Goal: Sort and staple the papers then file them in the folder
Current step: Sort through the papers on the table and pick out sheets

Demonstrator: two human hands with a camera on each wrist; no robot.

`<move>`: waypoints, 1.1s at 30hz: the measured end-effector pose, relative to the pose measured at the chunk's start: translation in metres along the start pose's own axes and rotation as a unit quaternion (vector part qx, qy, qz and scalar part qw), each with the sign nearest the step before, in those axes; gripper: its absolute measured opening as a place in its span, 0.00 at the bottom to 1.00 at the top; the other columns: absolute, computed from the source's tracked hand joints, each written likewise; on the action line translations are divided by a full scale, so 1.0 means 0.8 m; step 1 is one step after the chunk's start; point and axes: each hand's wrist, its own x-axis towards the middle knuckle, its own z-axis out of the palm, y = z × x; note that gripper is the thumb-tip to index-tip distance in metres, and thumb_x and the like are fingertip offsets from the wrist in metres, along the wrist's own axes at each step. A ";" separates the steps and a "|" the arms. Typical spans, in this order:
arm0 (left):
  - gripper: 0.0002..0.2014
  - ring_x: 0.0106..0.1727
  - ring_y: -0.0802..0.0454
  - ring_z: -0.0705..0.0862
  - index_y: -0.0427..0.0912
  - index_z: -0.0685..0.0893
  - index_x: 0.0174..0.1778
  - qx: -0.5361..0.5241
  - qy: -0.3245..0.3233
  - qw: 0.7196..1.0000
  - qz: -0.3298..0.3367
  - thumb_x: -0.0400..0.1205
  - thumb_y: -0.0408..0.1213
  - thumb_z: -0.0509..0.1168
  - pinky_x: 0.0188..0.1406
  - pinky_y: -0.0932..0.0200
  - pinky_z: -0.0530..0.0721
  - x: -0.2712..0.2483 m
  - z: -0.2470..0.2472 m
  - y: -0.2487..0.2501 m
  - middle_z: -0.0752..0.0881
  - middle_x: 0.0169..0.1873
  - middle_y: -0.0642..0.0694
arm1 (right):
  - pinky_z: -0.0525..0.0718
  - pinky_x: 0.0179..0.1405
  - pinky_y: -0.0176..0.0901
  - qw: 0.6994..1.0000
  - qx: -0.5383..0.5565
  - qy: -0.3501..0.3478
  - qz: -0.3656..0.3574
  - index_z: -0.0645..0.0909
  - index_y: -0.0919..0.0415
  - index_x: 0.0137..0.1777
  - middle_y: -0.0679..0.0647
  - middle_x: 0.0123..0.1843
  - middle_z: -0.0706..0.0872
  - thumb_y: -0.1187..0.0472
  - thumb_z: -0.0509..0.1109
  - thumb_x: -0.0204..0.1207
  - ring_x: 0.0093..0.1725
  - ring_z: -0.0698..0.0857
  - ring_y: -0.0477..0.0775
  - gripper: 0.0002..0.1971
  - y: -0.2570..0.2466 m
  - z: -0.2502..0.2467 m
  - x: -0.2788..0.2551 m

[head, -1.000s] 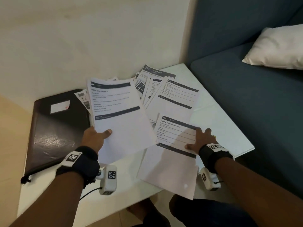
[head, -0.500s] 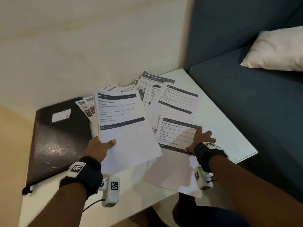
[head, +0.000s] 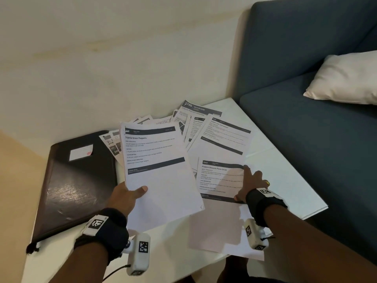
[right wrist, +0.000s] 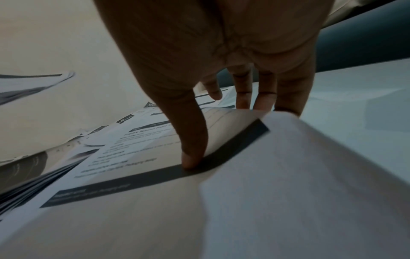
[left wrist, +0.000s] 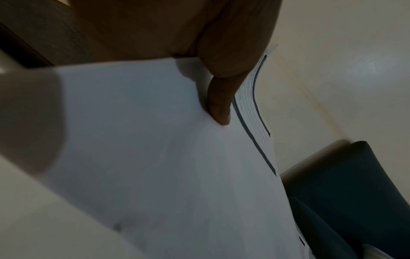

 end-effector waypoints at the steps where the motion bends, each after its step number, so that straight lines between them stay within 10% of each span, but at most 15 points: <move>1: 0.11 0.56 0.39 0.85 0.43 0.84 0.60 -0.002 -0.001 1.000 0.000 0.82 0.32 0.70 0.66 0.34 0.79 0.001 0.001 0.001 0.89 0.53 0.46 | 0.83 0.58 0.58 1.000 0.016 0.002 0.004 0.47 0.44 0.82 0.60 0.70 0.62 0.59 0.82 0.64 0.70 0.69 0.70 0.55 0.000 -0.001 0.002; 6: 0.09 0.56 0.39 0.85 0.44 0.84 0.57 -0.016 -0.005 1.000 0.005 0.82 0.30 0.70 0.66 0.35 0.79 0.002 0.004 0.001 0.88 0.52 0.45 | 0.81 0.65 0.56 0.995 0.100 0.025 0.013 0.33 0.47 0.85 0.66 0.75 0.67 0.68 0.69 0.76 0.70 0.77 0.68 0.52 0.008 -0.005 0.005; 12: 0.08 0.53 0.40 0.84 0.45 0.83 0.53 -0.040 -0.010 0.999 0.014 0.82 0.28 0.69 0.64 0.39 0.79 0.003 0.006 0.002 0.88 0.49 0.47 | 0.77 0.71 0.51 0.989 0.146 0.038 -0.005 0.74 0.59 0.74 0.62 0.73 0.79 0.60 0.67 0.80 0.70 0.78 0.64 0.23 0.019 -0.041 0.010; 15: 0.08 0.54 0.40 0.85 0.46 0.84 0.53 -0.054 -0.020 0.998 0.021 0.82 0.29 0.70 0.62 0.39 0.80 0.003 0.007 0.005 0.88 0.50 0.46 | 0.66 0.76 0.47 0.979 0.189 0.066 -0.047 0.72 0.65 0.77 0.62 0.79 0.73 0.62 0.66 0.83 0.77 0.71 0.64 0.23 0.019 -0.077 0.010; 19: 0.08 0.54 0.41 0.85 0.46 0.84 0.54 -0.071 -0.031 0.996 0.032 0.82 0.29 0.70 0.62 0.40 0.80 0.000 0.007 0.009 0.89 0.51 0.45 | 0.78 0.59 0.49 0.959 0.236 0.104 -0.115 0.83 0.68 0.61 0.66 0.61 0.86 0.66 0.67 0.81 0.58 0.82 0.63 0.11 0.020 -0.117 0.008; 33: 0.16 0.56 0.36 0.88 0.40 0.85 0.62 -0.112 -0.069 0.990 0.041 0.78 0.28 0.72 0.63 0.34 0.82 0.002 0.001 0.000 0.92 0.52 0.43 | 0.87 0.57 0.64 0.878 0.454 0.079 -0.132 0.86 0.55 0.52 0.56 0.55 0.90 0.59 0.71 0.76 0.53 0.88 0.64 0.06 0.004 -0.114 0.005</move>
